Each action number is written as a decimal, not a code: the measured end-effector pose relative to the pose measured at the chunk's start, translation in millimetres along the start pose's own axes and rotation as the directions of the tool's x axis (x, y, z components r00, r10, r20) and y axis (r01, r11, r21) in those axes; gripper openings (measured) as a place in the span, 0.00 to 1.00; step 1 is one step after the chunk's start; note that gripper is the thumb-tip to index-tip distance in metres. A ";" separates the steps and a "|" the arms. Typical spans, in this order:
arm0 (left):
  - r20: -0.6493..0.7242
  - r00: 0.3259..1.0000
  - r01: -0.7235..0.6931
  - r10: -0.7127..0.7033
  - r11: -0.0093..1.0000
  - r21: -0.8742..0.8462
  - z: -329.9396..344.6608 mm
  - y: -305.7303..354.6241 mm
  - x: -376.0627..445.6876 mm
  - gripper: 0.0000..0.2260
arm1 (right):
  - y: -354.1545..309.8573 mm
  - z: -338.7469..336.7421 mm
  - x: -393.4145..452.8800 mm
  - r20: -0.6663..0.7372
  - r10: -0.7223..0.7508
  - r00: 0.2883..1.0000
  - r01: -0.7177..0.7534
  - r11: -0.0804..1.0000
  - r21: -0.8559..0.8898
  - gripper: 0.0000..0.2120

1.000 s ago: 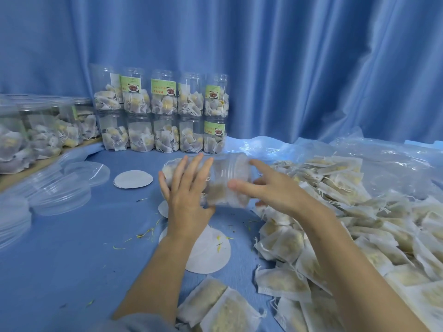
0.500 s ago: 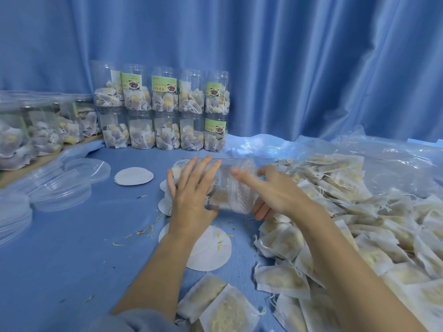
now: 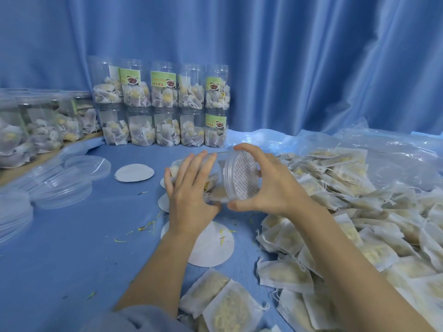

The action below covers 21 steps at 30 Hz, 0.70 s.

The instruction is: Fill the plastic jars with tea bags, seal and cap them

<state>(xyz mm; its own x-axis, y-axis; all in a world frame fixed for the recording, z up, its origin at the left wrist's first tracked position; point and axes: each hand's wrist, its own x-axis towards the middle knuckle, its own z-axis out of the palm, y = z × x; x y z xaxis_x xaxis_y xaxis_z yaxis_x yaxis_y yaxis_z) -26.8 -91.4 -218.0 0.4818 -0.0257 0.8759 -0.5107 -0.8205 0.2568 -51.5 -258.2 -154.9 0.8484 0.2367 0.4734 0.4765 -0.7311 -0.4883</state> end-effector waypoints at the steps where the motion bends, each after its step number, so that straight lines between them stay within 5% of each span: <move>1: -0.009 1.000 0.001 -0.001 1.000 0.001 0.4 0.6 0.6 0.42 | -0.8 1.8 0.0 0.005 0.020 1.000 -0.021 0.999 0.037 0.48; 5: -0.074 0.997 -0.008 0.008 1.000 -0.006 -0.3 2.5 7.4 0.41 | -11.1 12.7 5.6 0.038 0.202 0.979 -0.201 0.904 0.376 0.50; 11: -0.072 0.992 -0.094 0.101 0.991 0.094 2.1 1.7 6.7 0.44 | -22.8 10.9 2.9 0.066 0.371 0.926 -0.367 0.851 0.376 0.47; 17: -0.123 0.982 -0.120 0.142 0.978 0.171 4.4 -3.2 5.0 0.42 | -29.9 24.4 0.9 0.111 0.502 0.858 -0.452 0.635 0.626 0.45; 21: -0.178 0.979 -0.072 0.094 0.990 0.125 2.0 0.9 10.7 0.40 | -27.0 19.9 2.7 0.061 0.353 0.934 -0.301 0.681 0.667 0.25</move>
<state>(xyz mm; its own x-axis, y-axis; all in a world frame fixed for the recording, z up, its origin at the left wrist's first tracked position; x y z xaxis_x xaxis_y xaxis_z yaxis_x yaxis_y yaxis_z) -20.6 -93.6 -209.2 0.2968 -0.0004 0.9549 -0.4516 -0.8812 0.1399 -57.6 -225.1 -155.0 0.9743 0.0022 0.2252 0.2232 -0.1423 -0.9643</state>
